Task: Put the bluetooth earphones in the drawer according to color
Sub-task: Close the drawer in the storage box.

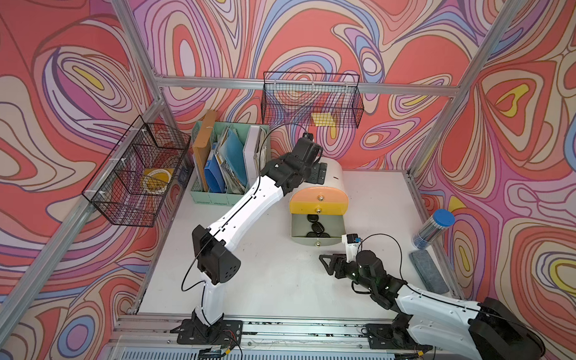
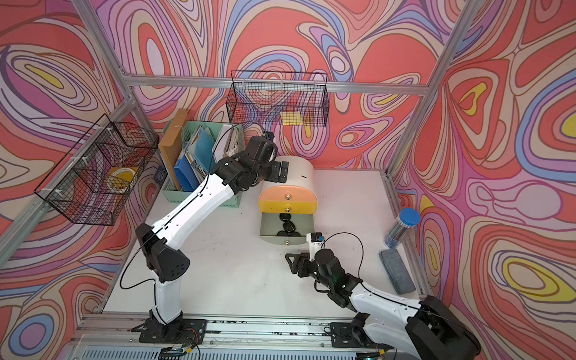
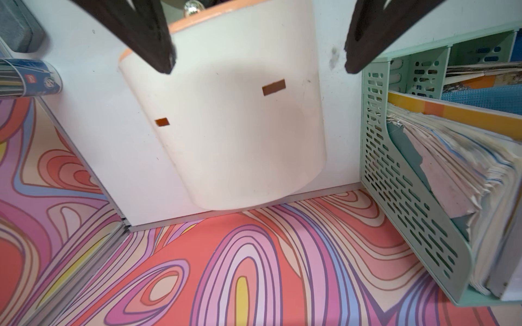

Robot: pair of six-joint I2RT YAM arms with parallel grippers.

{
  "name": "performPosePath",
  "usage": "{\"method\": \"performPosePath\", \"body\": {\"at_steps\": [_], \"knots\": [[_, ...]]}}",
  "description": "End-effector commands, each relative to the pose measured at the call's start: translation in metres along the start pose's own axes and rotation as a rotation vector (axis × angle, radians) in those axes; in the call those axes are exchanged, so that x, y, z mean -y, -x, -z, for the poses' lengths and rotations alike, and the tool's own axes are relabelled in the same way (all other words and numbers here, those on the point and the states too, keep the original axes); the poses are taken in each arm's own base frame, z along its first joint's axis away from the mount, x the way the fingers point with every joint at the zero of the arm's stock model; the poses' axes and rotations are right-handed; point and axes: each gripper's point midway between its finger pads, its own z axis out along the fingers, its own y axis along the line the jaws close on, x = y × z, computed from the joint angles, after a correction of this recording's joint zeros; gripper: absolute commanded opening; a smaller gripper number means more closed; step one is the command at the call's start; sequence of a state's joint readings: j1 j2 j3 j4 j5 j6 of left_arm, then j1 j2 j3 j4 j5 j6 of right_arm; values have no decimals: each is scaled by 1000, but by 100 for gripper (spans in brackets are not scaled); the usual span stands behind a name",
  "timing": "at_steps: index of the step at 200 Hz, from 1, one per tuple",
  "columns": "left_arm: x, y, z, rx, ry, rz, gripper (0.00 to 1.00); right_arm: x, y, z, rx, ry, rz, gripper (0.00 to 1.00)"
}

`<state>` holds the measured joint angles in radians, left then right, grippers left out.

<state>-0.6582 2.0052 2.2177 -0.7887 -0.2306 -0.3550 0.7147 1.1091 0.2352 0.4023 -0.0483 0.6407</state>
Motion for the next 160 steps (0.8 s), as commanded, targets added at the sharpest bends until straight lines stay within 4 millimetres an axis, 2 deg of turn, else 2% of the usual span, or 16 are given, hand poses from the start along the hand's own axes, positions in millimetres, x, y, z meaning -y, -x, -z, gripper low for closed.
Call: {"method": "performPosePath", "body": {"at_steps": [1,43,65,96,160], "knots": [[-4,-22,-23,-103,-9,-20,99,-5,4,-5,26,37,-35,66],[-7,-44,-46,-165,-2,-22,99,4,5,-18,59,10,-67,58],[-9,-56,-54,-188,1,-19,99,3,15,-25,99,9,-72,56],[-10,-70,-55,-211,-4,-10,99,3,33,-35,155,-23,-70,54],[-15,-82,-54,-222,-2,-1,99,8,67,-49,262,-116,-69,53]]}}
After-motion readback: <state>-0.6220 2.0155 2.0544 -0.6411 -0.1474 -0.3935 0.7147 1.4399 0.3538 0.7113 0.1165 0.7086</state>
